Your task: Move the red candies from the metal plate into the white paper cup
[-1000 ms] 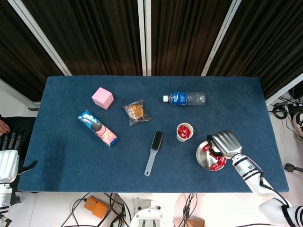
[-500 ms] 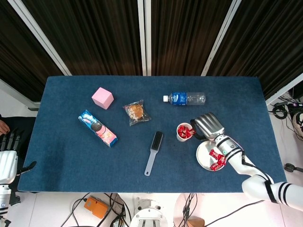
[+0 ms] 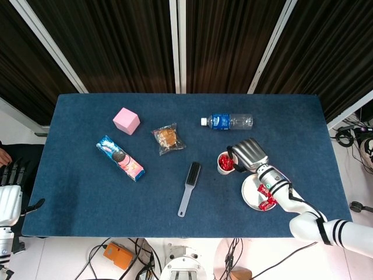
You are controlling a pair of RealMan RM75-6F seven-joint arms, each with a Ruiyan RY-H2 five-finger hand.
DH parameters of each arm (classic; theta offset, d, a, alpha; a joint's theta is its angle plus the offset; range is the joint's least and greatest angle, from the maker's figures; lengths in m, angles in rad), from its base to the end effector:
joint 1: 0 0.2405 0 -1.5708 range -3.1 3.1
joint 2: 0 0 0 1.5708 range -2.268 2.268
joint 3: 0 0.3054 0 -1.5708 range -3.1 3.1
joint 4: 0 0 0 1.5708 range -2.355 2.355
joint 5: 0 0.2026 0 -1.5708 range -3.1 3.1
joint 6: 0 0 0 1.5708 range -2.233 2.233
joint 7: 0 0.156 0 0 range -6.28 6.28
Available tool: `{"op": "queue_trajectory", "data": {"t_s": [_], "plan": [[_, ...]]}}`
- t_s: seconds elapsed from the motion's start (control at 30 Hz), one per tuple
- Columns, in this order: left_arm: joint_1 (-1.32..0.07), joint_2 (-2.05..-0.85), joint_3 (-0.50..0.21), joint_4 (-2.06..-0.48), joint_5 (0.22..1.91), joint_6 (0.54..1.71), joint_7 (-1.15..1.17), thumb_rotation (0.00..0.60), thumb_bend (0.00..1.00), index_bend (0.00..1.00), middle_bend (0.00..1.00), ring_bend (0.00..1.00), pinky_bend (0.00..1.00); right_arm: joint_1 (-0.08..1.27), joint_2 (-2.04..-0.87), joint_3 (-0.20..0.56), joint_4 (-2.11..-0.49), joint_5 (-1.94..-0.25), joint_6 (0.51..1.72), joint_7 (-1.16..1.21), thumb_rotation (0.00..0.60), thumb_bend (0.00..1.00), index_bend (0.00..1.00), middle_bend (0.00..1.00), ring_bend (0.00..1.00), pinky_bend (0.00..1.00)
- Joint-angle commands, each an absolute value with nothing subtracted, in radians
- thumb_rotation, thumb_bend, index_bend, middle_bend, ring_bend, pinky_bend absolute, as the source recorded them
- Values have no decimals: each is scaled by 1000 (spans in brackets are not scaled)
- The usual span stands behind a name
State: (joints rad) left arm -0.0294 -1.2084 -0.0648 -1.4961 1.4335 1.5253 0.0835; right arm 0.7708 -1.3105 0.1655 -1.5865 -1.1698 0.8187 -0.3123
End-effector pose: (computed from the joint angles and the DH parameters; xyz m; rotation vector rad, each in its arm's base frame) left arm -0.3849 0.1789 0.1776 -1.2942 -0.8425 -0.7781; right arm -0.1847 -0.3948 0.0507 2.0091 -0.8380 0.8128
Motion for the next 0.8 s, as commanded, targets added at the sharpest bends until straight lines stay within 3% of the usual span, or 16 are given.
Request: {"op": "queue_trajectory", "data": {"t_s": [0.03,0.17,0.3,0.37,0.4,0.43,0.47,0.6,0.7,0.8], "plan": [[-31,-1209,-65,-1495,1434,1524,83,600,0,0,0,0,0,772,-1311,164,-1586,-1168,826,-313,600,412,555,885,1000,1000],[-33,-1210,-67,-1493,1432,1521,80,600,0,0,0,0,0,748,-1297,175,-1606,-1193,886,-274,600,388,544,885,1000,1000],[-38,-1209,-70,-1490,1430,1515,76,600,0,0,0,0,0,661,-1242,174,-1631,-1261,1044,-218,600,387,537,885,981,1000],[-40,-1208,-72,-1489,1431,1515,74,600,0,0,0,0,0,611,-1216,161,-1631,-1289,1125,-217,600,386,505,867,899,999],[-41,-1208,-73,-1489,1431,1515,74,600,0,0,0,0,0,576,-1198,151,-1634,-1305,1176,-214,600,387,463,813,801,969],[-42,-1207,-74,-1489,1432,1515,74,600,0,0,0,0,0,550,-1183,141,-1638,-1314,1208,-209,600,387,433,761,731,925],[-43,-1207,-74,-1489,1433,1515,74,600,0,0,0,0,0,514,-1163,126,-1647,-1324,1245,-196,600,387,385,662,604,817],[-45,-1206,-73,-1495,1440,1518,77,600,0,0,0,0,0,406,-1102,68,-1671,-1356,1337,-153,600,387,157,267,102,199],[-45,-1206,-69,-1501,1446,1520,81,600,0,0,0,0,0,328,-1071,25,-1691,-1377,1398,-117,600,387,10,100,0,29],[-43,-1205,-66,-1508,1450,1523,85,600,0,0,0,0,0,265,-1055,-8,-1691,-1395,1443,-80,600,387,0,33,0,0]]}}
